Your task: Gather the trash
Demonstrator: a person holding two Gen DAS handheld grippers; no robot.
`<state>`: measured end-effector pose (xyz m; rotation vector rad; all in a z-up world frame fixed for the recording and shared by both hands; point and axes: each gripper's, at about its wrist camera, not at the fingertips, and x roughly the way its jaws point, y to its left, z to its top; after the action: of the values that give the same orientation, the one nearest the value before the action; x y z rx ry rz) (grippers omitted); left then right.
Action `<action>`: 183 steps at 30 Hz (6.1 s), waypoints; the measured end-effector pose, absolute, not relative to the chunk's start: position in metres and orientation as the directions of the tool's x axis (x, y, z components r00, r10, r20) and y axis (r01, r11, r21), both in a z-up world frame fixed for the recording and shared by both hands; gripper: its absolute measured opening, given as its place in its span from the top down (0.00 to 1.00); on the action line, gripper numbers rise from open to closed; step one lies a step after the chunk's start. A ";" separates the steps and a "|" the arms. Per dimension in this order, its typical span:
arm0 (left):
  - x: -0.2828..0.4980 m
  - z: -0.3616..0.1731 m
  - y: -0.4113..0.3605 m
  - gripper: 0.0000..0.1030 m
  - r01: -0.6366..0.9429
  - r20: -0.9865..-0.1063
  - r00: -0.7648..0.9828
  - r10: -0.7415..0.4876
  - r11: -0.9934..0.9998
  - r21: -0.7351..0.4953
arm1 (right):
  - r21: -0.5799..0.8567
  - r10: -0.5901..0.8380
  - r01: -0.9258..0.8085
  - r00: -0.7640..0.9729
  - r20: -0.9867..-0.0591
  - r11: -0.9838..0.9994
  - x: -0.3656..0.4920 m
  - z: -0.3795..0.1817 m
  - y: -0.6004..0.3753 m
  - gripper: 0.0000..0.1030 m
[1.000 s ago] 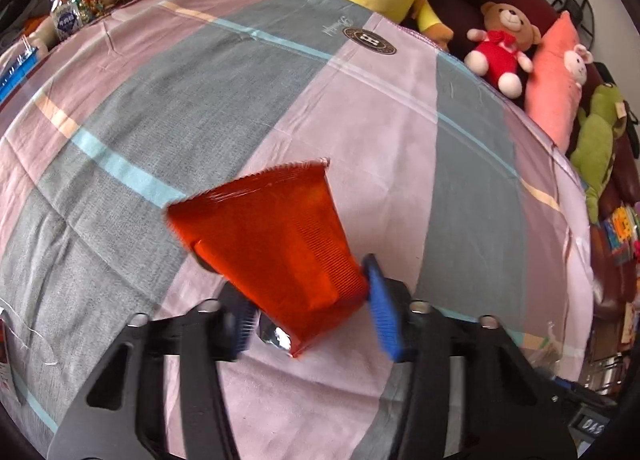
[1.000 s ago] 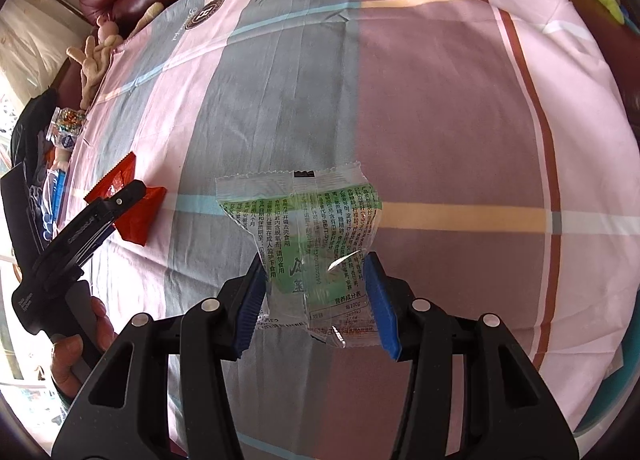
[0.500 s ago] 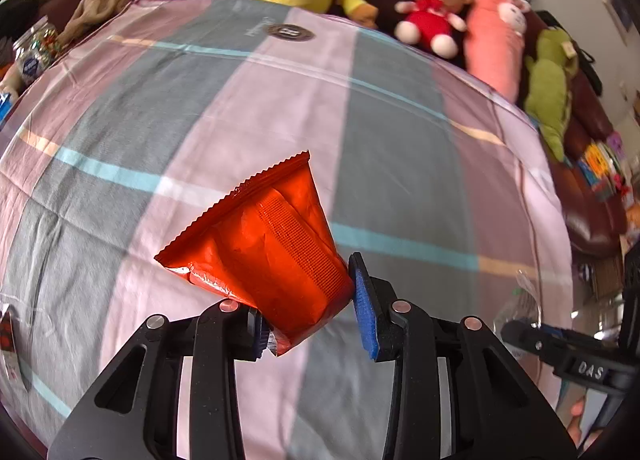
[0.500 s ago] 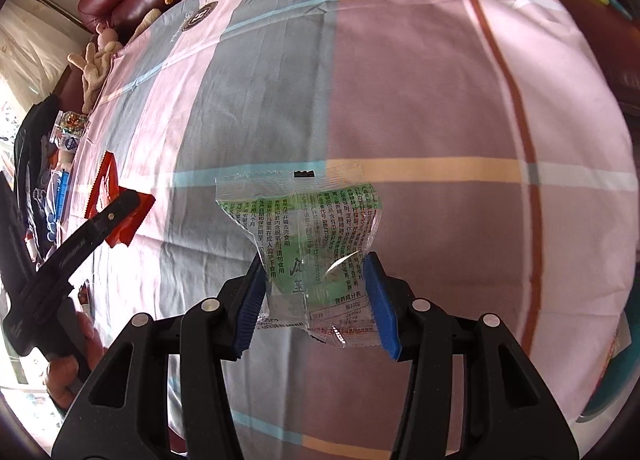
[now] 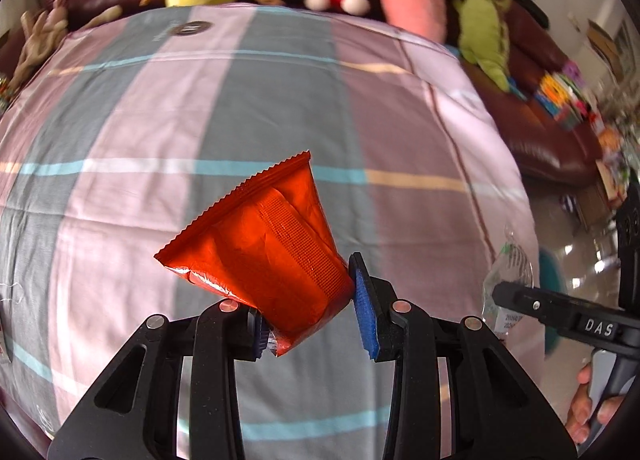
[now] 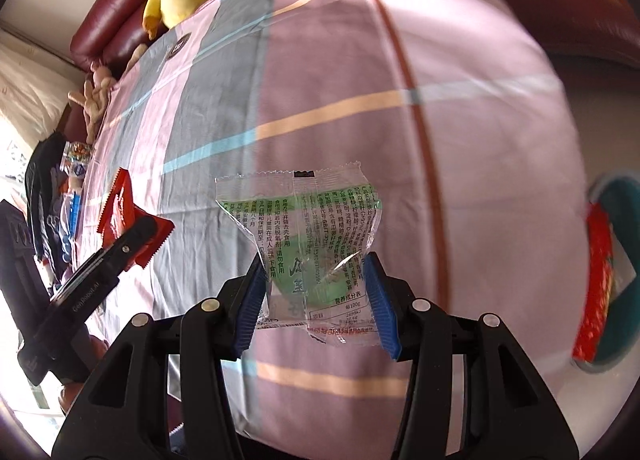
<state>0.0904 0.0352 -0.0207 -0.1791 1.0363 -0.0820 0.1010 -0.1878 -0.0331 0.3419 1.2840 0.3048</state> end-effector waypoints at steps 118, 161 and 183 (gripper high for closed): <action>0.066 -0.055 -0.361 0.06 0.664 -0.900 0.267 -0.346 0.742 -0.089 | 0.359 0.110 0.523 0.447 -0.888 0.773 -0.037 -0.043 -0.534 0.18; 0.037 -0.005 -0.271 0.04 0.477 -0.856 0.461 -0.234 0.879 0.016 | 0.227 0.056 0.336 0.448 -0.892 0.914 -0.052 -0.006 -0.457 0.14; 0.044 -0.003 -0.266 0.04 0.408 -0.835 0.520 -0.180 0.911 0.057 | 0.174 0.027 0.294 0.445 -0.895 0.940 -0.035 -0.008 -0.457 0.14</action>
<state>0.0438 -0.2662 -0.0032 0.2596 0.9626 -0.3573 -0.0351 -0.4568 -0.0082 0.3260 1.1022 -0.1694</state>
